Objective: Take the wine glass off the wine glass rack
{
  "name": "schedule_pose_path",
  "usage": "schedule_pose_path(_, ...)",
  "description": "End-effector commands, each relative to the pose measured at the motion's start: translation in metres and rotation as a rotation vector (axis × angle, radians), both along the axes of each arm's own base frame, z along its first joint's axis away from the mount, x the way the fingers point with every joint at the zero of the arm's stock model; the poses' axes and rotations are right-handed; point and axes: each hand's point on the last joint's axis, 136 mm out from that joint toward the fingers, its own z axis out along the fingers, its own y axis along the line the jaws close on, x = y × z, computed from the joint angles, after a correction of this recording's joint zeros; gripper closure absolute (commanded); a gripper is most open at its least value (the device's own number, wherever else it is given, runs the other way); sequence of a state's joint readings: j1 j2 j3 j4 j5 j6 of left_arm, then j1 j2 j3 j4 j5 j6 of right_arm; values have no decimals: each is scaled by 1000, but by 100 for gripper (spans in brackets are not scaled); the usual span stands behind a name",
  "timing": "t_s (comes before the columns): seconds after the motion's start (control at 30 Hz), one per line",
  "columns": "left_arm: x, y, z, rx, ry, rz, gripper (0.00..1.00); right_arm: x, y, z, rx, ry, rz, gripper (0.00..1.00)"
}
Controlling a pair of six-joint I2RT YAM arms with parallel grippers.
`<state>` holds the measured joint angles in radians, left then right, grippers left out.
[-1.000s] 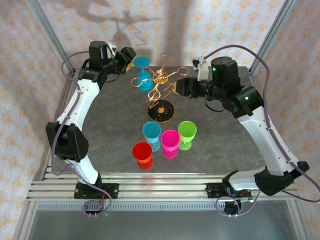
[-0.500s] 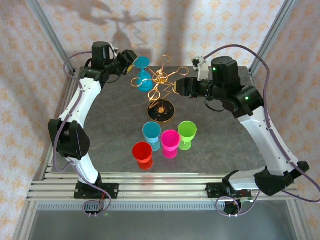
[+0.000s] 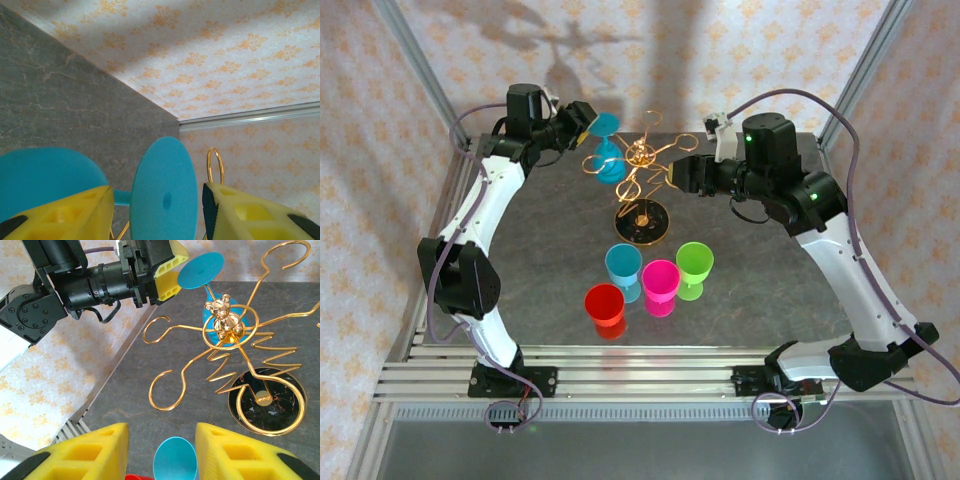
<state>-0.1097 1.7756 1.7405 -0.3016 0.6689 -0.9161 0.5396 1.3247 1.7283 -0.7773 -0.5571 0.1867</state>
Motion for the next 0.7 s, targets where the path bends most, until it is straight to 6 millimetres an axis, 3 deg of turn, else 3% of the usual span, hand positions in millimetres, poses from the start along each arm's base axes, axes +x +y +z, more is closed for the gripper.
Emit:
schedule_pose_path(0.0,8,-3,6,-6,-36,1,51,-7,-9,22,20,-63,-13,61)
schedule_pose_path(0.67,16,-10,8,-41,-52,-12,63,-8,-11,24,5,-65,-15,60)
